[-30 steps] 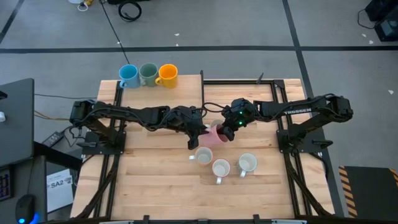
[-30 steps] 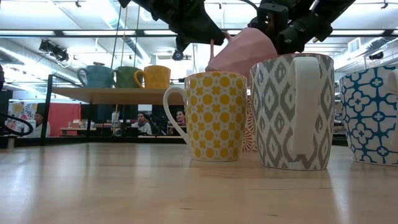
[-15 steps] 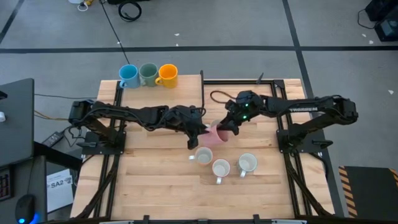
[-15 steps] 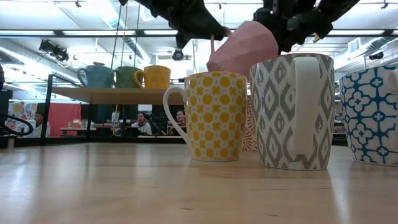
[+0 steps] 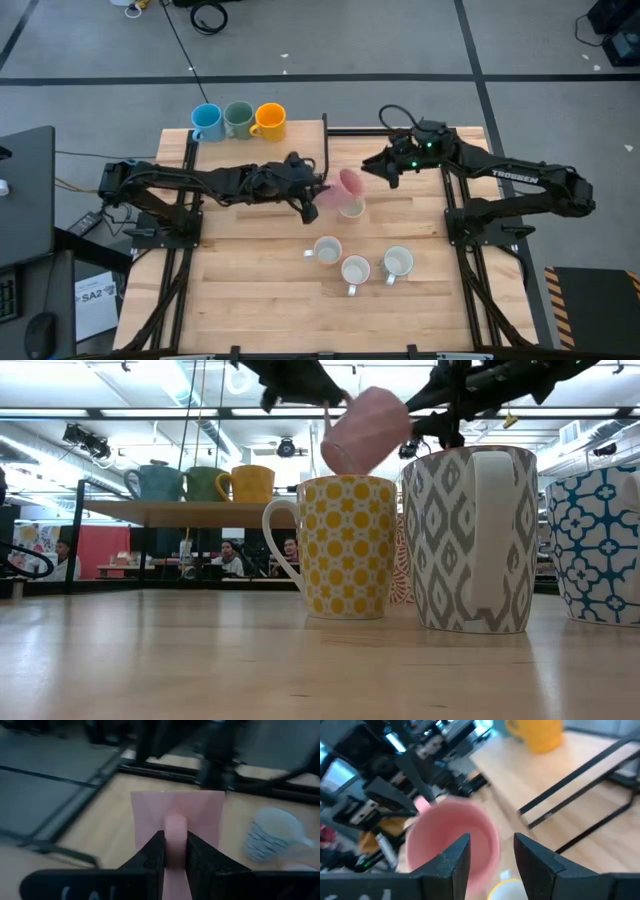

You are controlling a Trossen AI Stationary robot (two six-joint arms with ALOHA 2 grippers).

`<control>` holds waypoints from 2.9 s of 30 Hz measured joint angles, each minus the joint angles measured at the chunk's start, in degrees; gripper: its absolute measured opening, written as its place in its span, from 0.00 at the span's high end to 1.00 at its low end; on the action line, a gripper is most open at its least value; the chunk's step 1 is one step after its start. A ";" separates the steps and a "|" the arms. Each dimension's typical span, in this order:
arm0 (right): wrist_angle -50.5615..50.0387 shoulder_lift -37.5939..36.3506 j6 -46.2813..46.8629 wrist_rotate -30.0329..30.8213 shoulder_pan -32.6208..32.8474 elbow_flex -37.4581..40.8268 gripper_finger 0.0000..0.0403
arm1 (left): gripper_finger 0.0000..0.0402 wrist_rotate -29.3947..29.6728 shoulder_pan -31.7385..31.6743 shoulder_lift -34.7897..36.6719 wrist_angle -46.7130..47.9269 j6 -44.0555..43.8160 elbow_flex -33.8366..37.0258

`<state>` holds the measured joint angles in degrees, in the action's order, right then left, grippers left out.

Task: Place coffee mugs
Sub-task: Put the pink mug on the shelf

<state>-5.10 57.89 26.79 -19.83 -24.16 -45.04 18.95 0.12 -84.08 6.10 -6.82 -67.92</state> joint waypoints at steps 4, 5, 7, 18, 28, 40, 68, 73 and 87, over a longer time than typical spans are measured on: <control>-0.05 -1.08 0.00 0.78 -1.62 0.00 0.61 | 0.85 8.74 -0.28 1.51 -0.18 1.53 -0.02; -0.01 -1.09 0.00 0.78 -1.69 0.00 0.61 | 0.85 11.17 -0.37 1.74 -0.21 2.49 -0.02; -0.26 -0.88 0.00 0.76 -1.88 0.00 0.61 | 0.85 15.91 -0.71 1.95 -0.29 3.94 -0.02; -0.24 2.03 -2.87 0.59 -1.86 0.00 0.61 | 0.85 31.15 -4.73 2.02 3.65 -1.69 -0.02; -0.07 2.16 -4.48 0.48 -1.82 0.00 0.61 | 0.85 34.42 -7.15 -1.49 7.10 -7.58 -0.11; -0.07 2.16 -4.48 0.54 -1.80 0.00 0.61 | 0.85 39.79 -7.10 -5.49 0.70 -9.06 -0.11; -0.07 2.16 -7.10 0.69 -1.43 0.00 0.61 | 0.85 45.45 -2.34 -7.82 10.57 -18.24 -0.15; -0.03 2.16 -7.32 0.70 -0.58 0.00 0.61 | 0.85 45.39 -1.53 -7.86 10.63 -18.30 -0.13; 0.32 2.16 -7.30 0.68 -0.20 0.00 0.61 | 0.78 42.49 -1.46 -7.92 12.60 -21.01 -0.04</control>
<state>-4.78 60.05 19.49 -19.16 -24.36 -45.04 61.44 -1.34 -92.01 18.70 -27.83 -67.96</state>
